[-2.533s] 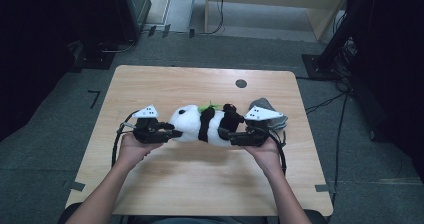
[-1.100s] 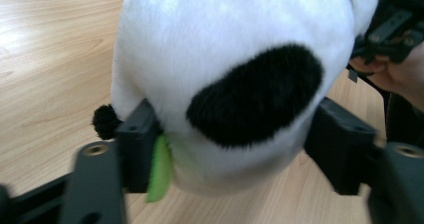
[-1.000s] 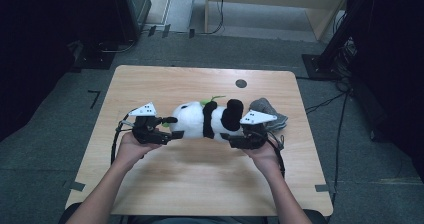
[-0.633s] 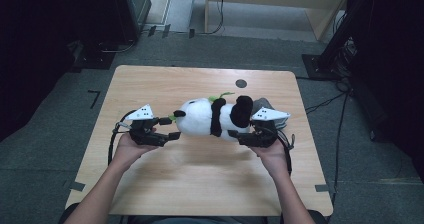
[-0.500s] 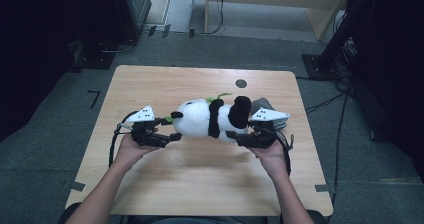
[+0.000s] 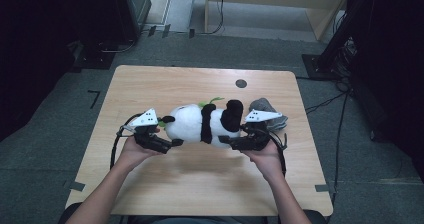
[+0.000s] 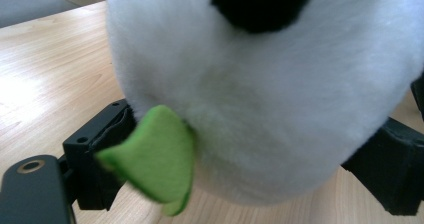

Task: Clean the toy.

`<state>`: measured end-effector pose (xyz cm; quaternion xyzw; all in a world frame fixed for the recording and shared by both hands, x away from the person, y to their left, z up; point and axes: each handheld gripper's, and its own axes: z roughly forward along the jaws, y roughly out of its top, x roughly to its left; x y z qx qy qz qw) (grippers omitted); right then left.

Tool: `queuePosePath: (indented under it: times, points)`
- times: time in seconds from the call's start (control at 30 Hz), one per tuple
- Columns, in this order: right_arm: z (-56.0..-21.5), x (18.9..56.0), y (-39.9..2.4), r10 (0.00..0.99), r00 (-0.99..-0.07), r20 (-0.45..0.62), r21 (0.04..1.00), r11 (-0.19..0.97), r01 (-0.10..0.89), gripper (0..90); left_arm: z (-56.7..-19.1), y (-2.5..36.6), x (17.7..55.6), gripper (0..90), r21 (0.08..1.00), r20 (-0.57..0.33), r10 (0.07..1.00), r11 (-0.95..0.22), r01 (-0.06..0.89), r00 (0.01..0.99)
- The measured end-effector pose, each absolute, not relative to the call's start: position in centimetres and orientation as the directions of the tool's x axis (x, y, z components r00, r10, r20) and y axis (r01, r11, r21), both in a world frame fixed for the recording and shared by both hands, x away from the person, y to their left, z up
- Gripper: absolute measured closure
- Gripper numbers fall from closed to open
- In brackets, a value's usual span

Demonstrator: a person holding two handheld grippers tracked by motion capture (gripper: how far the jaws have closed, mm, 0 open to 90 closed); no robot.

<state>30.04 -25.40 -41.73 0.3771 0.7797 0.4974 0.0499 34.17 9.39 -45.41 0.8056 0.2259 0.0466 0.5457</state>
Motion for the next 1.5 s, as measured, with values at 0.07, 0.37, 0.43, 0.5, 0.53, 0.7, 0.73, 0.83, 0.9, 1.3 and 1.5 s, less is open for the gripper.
queuePosePath:
  times: [0.07,0.37,0.43,0.5,0.53,0.7,0.73,0.83,0.9,1.3,1.5]
  points:
    - [-41.8,30.1,-25.2,0.639,-0.705,0.307,0.810,0.214,0.546,36.6,-45.3,9.5,34.1,17.4,0.907,-0.165,0.434,-0.286,0.309,0.886]
    - [-42.0,30.4,-25.0,0.663,-0.690,0.291,0.806,0.218,0.550,26.0,-44.7,9.4,34.0,47.5,0.871,-0.228,0.483,-0.287,0.399,0.846]
    - [-42.1,30.6,-25.1,0.664,-0.685,0.299,0.803,0.213,0.557,22.3,-44.6,9.5,34.1,50.5,0.861,-0.272,0.482,-0.265,0.435,0.833]
    - [-42.3,30.8,-25.3,0.662,-0.683,0.310,0.807,0.197,0.557,18.4,-44.5,9.6,34.2,52.5,0.857,-0.285,0.482,-0.259,0.445,0.829]
    - [-42.4,30.9,-25.5,0.659,-0.690,0.299,0.815,0.199,0.544,17.2,-44.4,9.6,34.3,53.6,0.854,-0.296,0.482,-0.253,0.454,0.825]
    - [-42.8,30.8,-25.9,0.641,-0.732,0.230,0.853,0.229,0.469,17.8,-44.1,10.4,34.8,57.5,0.842,-0.341,0.472,-0.232,0.488,0.813]
    - [-42.9,30.8,-26.0,0.632,-0.739,0.233,0.854,0.231,0.467,17.8,-44.0,10.6,34.8,58.3,0.842,-0.343,0.469,-0.231,0.488,0.814]
    - [-43.2,30.7,-26.1,0.620,-0.755,0.214,0.868,0.235,0.438,17.8,-43.7,10.8,34.8,60.2,0.838,-0.350,0.465,-0.233,0.493,0.813]
    - [-43.2,30.6,-26.3,0.613,-0.765,0.197,0.876,0.240,0.417,17.8,-43.6,11.1,34.9,60.7,0.832,-0.366,0.466,-0.225,0.508,0.805]
    - [-44.8,30.6,-25.8,0.620,-0.760,0.194,0.859,0.267,0.436,14.5,-43.1,11.5,35.3,60.0,0.808,-0.469,0.428,-0.143,0.571,0.772]
    - [-44.6,30.2,-24.4,0.680,-0.726,0.103,0.855,0.313,0.414,23.1,-43.4,10.5,35.2,58.8,0.782,-0.516,0.412,-0.130,0.609,0.751]
